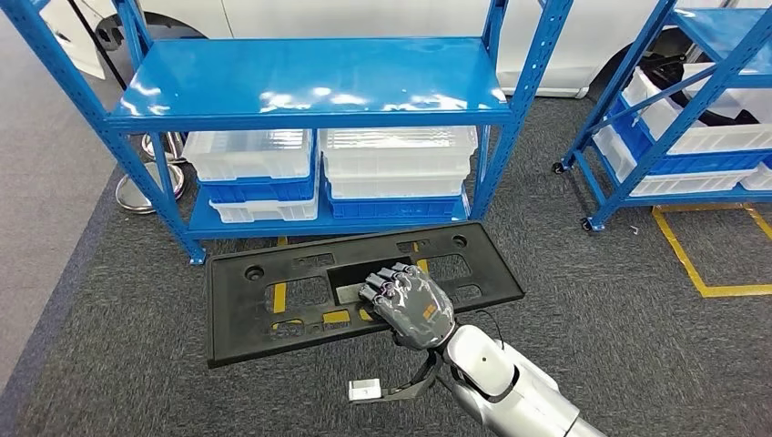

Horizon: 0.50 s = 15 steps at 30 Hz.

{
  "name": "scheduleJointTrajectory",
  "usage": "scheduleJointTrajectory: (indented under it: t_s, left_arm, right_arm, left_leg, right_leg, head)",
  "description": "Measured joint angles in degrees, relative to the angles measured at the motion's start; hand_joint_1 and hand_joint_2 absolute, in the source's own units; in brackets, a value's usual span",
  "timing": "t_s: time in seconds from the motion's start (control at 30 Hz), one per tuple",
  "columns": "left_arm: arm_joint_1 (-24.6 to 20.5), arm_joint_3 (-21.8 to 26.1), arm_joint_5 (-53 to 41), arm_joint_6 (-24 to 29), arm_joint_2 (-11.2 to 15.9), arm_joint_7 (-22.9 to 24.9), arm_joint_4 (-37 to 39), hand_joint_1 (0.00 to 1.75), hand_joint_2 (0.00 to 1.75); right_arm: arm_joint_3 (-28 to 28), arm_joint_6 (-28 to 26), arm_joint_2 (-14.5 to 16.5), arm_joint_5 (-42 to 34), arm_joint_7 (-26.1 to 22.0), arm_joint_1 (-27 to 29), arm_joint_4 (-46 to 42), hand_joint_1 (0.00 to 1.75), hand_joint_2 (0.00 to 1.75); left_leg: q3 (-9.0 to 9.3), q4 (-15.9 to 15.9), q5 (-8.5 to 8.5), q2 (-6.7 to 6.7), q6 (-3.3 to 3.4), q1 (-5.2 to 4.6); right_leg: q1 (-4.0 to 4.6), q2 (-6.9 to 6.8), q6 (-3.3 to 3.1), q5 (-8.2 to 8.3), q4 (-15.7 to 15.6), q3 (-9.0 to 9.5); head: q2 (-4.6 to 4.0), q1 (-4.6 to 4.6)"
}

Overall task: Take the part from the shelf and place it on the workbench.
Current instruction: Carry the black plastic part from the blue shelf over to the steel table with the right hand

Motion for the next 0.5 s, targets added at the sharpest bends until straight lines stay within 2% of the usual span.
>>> scheduleJointTrajectory:
  t_s: [0.03, 0.07, 0.1, 0.13, 0.17, 0.2, 0.23, 0.27, 0.3, 0.33, 0.37, 0.4, 0.43, 0.47, 0.5]
  left_arm:
    - [0.16, -0.01, 0.07, 0.05, 0.08, 0.01, 0.01, 0.0, 1.75]
    - [0.27, -0.01, 0.12, 0.11, 0.14, -0.21, 0.01, 0.0, 1.75]
    - [0.33, -0.01, 0.13, 0.17, 0.19, -0.48, 0.02, 0.0, 1.75]
    - [0.38, -0.01, 0.1, 0.22, 0.23, -0.77, 0.01, 0.0, 1.75]
    - [0.41, -0.01, 0.04, 0.26, 0.26, -1.04, 0.01, 0.0, 1.75]
    - [0.43, -0.01, -0.04, 0.31, 0.27, -1.29, 0.02, 0.0, 1.75]
    - [0.45, -0.02, -0.15, 0.35, 0.27, -1.55, 0.01, 0.0, 1.75]
    - [0.45, -0.04, -0.24, 0.39, 0.27, -1.72, 0.02, 0.0, 1.75]
    - [0.44, -0.12, -0.32, 0.42, 0.27, -1.79, 0.02, 0.0, 1.75]
    - [0.45, -0.22, -0.37, 0.45, 0.28, -1.79, 0.02, 0.0, 1.75]
    - [0.48, -0.33, -0.35, 0.47, 0.28, -1.77, 0.02, 0.0, 1.75]
    - [0.56, -0.42, -0.31, 0.48, 0.33, -1.82, 0.02, 0.0, 1.75]
    - [0.7, -0.47, -0.27, 0.48, 0.4, -1.93, 0.03, 0.0, 1.75]
    - [0.88, -0.49, -0.22, 0.47, 0.46, -2.06, 0.03, 0.0, 1.75]
    - [1.01, -0.49, -0.19, 0.46, 0.56, -2.19, 0.04, 0.0, 1.75]
  right_arm:
    - [0.0, 0.01, 0.05, -0.13, -0.02, 0.3, 0.17, 1.66, 1.75]
    - [0.0, 0.01, 0.11, -0.25, -0.01, 0.55, 0.33, 1.66, 1.75]
    - [0.0, 0.02, 0.19, -0.38, -0.01, 0.82, 0.48, 1.66, 1.75]
    - [0.0, 0.02, 0.26, -0.49, 0.0, 1.12, 0.62, 1.66, 1.75]
    - [0.0, 0.03, 0.36, -0.55, 0.0, 1.39, 0.72, 1.66, 1.75]
    - [0.0, 0.03, 0.5, -0.6, 0.0, 1.59, 0.79, 1.66, 1.75]
    - [0.0, 0.04, 0.7, -0.63, 0.0, 1.7, 0.81, 1.66, 1.75]
    - [0.0, 0.04, 0.94, -0.69, 0.0, 1.73, 0.81, 1.66, 1.75]
    - [0.0, 0.05, 1.17, -0.74, 0.0, 1.77, 0.82, 1.66, 1.75]
    - [0.0, 0.07, 1.37, -0.78, 0.0, 1.84, 0.85, 1.66, 1.75]
    - [0.0, 0.09, 1.48, -0.8, 0.0, 2.0, 0.93, 1.66, 1.75]
    - [0.0, 0.11, 1.54, -0.81, -0.01, 2.21, 1.07, 1.66, 1.75]
    - [0.0, 0.12, 1.57, -0.81, -0.01, 2.42, 1.18, 1.66, 1.75]
    - [0.0, 0.13, 1.6, -0.81, -0.02, 2.61, 1.28, 1.66, 1.75]
    - [0.0, 0.13, 1.63, -0.81, -0.02, 2.76, 1.32, 1.66, 1.75]
  left_leg:
    - [-1.05, 0.04, 0.84, 0.04, 0.19, -0.03]
    - [-2.12, 0.08, 1.66, 0.07, 0.22, -0.06]
    - [-3.23, 0.12, 2.49, 0.09, 0.18, -0.09]
    - [-4.33, 0.15, 3.31, 0.1, 0.08, -0.1]
    - [-5.35, 0.16, 4.1, 0.1, -0.07, -0.1]
    - [-6.17, 0.19, 4.84, 0.1, -0.27, -0.1]
    - [-6.78, 0.22, 5.5, 0.1, -0.53, -0.16]
    - [-7.16, 0.17, 6.19, 0.11, -0.85, -0.2]
    - [-7.34, -0.04, 6.91, 0.13, -1.2, -0.2]
    - [-7.45, -0.43, 7.64, 0.17, -1.57, -0.18]
    - [-7.58, -0.88, 8.32, 0.19, -1.96, -0.13]
    - [-7.8, -1.06, 8.29, 0.17, -2.29, -0.06]
    - [-8.24, -0.52, 7.07, 0.14, -2.55, -0.03]
    - [-8.85, 1.04, 4.72, 0.1, -2.75, -0.03]
    - [-9.61, 3.73, 1.6, 0.06, -2.86, -0.03]
  right_leg:
    - [-0.01, 0.03, 0.17, -2.89, 3.46, -0.48]
    - [-0.02, 0.06, 0.29, -4.3, 6.7, -0.61]
    - [-0.02, 0.08, 0.33, -4.11, 8.97, -0.21]
    - [-0.03, 0.09, 0.3, -2.65, 9.75, 0.93]
    - [-0.03, 0.12, 0.17, -0.8, 8.71, 2.92]
    - [-0.02, 0.18, -0.05, 0.34, 5.89, 5.86]
    - [0.11, 0.24, -0.29, 0.07, 1.45, 9.43]
    - [0.26, 0.33, -0.5, -1.13, -3.08, 12.71]
    - [0.46, 0.41, -0.67, -2.36, -6.62, 14.98]
    - [0.7, 0.45, -0.84, -3.16, -8.88, 16.03]
    - [0.67, 0.46, -1.14, -2.97, -9.58, 15.92]
    - [0.63, 0.36, -1.53, -2.31, -9.69, 15.33]
    - [0.56, 0.27, -2.1, -1.65, -9.85, 14.69]
    - [0.46, 0.18, -2.61, -0.94, -9.98, 14.03]
    - [0.53, 0.12, -2.96, -0.29, -9.99, 13.32]
  head:
    - [0.0, 0.01]
    - [0.0, 0.0]
    - [0.0, 0.0]
    - [0.0, -0.01]
    - [0.0, -0.01]
    - [0.0, -0.02]
    - [0.0, -0.02]
    - [0.0, -0.03]
    - [0.0, -0.04]
    - [0.0, -0.04]
    - [0.0, -0.06]
    - [0.0, -0.05]
    - [0.0, -0.06]
    - [0.0, -0.07]
    - [0.0, -0.08]
